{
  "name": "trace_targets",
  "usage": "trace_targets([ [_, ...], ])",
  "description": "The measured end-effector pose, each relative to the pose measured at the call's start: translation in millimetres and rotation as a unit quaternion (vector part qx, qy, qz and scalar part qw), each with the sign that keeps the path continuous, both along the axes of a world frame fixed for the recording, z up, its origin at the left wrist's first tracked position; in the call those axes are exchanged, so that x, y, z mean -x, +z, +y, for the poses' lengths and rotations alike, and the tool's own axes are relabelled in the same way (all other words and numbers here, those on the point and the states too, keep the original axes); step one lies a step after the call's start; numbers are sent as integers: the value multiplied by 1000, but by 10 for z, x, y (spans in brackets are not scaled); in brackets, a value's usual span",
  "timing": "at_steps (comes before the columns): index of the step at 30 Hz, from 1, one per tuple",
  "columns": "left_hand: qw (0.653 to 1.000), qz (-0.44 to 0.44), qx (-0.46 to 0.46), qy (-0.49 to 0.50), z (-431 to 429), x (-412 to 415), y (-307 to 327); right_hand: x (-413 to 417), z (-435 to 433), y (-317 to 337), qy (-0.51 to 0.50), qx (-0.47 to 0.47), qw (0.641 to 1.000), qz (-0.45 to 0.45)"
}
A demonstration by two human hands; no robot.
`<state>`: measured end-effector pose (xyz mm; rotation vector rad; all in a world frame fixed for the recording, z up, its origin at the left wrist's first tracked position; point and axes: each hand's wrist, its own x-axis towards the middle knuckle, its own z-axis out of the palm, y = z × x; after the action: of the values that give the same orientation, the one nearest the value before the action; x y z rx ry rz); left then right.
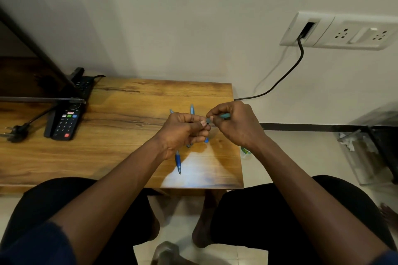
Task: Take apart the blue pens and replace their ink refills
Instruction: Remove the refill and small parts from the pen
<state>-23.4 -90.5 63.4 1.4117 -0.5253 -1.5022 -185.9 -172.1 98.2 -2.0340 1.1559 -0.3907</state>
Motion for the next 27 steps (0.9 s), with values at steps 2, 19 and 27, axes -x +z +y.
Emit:
trace_targets([
  [2, 1000, 8, 1, 1, 1, 5, 6, -1, 6, 14, 13, 14, 1000, 8],
  [19, 998, 62, 8, 17, 4, -11, 47, 15, -53, -2, -24, -82, 992, -93],
  [27, 998, 60, -5, 0, 13, -15, 15, 1, -36, 12, -6, -42, 998, -43],
])
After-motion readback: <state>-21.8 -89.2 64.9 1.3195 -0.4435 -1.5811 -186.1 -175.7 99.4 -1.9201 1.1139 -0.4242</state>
